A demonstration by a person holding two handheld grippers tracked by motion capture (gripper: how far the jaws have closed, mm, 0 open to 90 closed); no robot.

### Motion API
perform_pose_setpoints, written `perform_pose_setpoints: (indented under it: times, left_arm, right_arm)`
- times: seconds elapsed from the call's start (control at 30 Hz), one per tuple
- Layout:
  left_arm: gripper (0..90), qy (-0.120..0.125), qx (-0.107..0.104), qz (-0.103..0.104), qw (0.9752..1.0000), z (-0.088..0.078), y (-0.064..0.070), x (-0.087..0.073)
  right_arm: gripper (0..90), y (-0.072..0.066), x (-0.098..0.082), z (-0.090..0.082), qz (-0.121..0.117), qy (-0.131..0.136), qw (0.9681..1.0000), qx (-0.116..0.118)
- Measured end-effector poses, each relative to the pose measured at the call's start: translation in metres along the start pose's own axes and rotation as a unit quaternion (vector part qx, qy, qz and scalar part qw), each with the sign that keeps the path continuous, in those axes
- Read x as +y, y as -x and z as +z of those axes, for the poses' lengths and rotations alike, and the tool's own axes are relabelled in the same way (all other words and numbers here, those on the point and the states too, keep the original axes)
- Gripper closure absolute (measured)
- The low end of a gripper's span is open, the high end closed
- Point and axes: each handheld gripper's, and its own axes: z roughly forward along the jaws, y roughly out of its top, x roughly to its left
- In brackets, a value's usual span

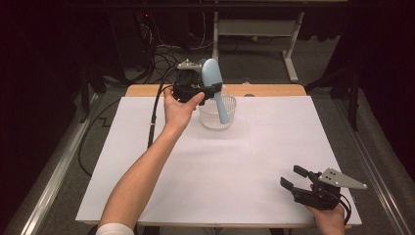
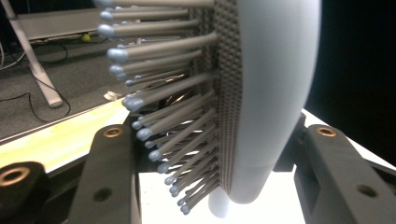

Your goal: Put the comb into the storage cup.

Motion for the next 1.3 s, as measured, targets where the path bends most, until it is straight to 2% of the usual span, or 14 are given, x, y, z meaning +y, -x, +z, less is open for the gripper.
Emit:
perform_pose_setpoints:
  times: [0.27, 0.6, 0.9, 1.1, 1.3]
  left_arm:
    - [50.1, -0.006, 0.02, -0.003, 0.9998, 0.009, -0.006, 0.004]
    - [50.0, -0.003, 0.012, -0.017, 0.9998, 0.019, -0.008, 0.011]
    - [50.0, -0.004, 0.005, -0.012, 0.9999, 0.02, -0.004, 0.014]
    - [50.0, 0.006, 0.009, -0.015, 0.9998, 0.019, -0.005, 0.02]
    - [50.0, 0.002, 0.021, -0.012, 0.9997, 0.023, -0.008, 0.023]
  right_arm:
    - [29.1, 0.0, 0.0, 0.0, 0.001, -0.002, 1.0, 0.002]
    - [29.1, 0.001, 0.0, 0.0, 0.002, 0.0, 1.0, 0.004]
    - [29.1, 0.001, 0.0, 0.0, 0.004, 0.0, 1.0, 0.005]
    - [29.1, 0.001, 0.0, 0.0, 0.005, 0.0, 1.0, 0.004]
    - [29.1, 0.001, -0.001, 0.0, 0.005, 0.0, 1.0, 0.004]
